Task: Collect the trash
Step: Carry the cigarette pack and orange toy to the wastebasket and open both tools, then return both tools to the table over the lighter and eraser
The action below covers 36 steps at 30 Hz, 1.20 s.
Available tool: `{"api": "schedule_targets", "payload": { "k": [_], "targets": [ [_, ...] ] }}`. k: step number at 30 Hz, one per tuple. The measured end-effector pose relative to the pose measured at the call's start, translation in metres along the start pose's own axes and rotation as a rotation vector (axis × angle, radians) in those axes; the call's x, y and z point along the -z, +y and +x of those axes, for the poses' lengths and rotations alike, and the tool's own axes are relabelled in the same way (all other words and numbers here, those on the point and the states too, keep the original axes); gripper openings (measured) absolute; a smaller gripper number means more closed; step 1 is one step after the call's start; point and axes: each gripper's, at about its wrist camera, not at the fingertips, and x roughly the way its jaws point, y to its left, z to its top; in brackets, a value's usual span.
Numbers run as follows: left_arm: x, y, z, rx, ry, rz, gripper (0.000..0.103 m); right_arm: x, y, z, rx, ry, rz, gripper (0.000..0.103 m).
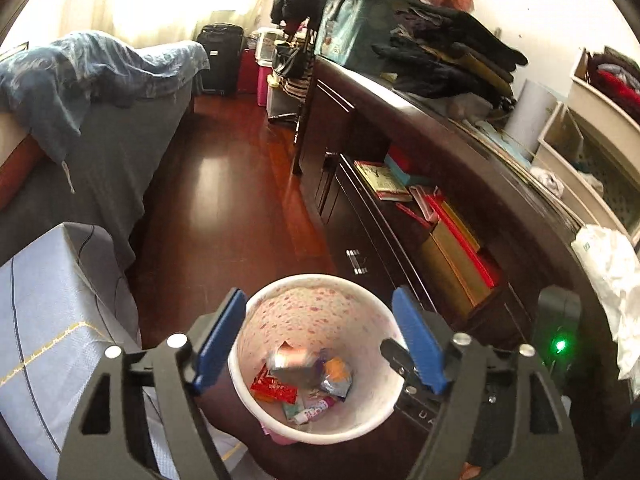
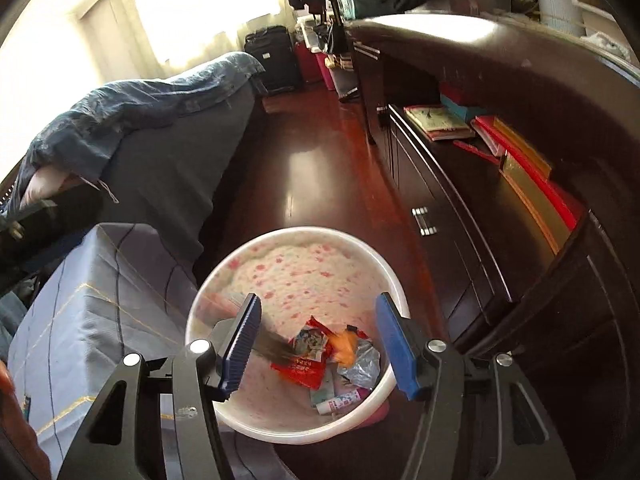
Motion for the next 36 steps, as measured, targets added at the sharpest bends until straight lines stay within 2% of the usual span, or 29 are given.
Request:
{"api": "schedule_targets", "payload": {
  "k": [7, 14, 21, 28, 30, 36],
  "targets": [
    [0.005, 0.012, -0.028, -0.047, -0.042, -0.006, 0.085, 0.013, 0.013, -0.009, -0.011, 0.027, -0.028, 0.061],
    [0.020, 0.029, -0.077, -0.169, -0.068, -0.022, 0.093, 0.029, 0.043, -0.036, -0.071, 0.043, -0.074, 0.069],
    [0.042, 0.054, -0.124, -0.274, -0.060, -0.036, 0.096, 0.046, 0.082, -0.066, -0.142, 0.042, -0.148, 0.075],
    [0.081, 0.091, -0.178, -0.394, -0.026, -0.039, 0.098, 0.066, 0.128, -0.092, -0.240, 0.056, -0.250, 0.076],
    [0.100, 0.109, -0.192, -0.451, 0.005, -0.040, 0.098, 0.075, 0.143, -0.098, -0.266, 0.064, -0.285, 0.076],
    [0.142, 0.163, -0.212, -0.550, 0.104, -0.051, 0.097, 0.098, 0.181, -0.110, -0.323, 0.090, -0.373, 0.076]
  ]
}}
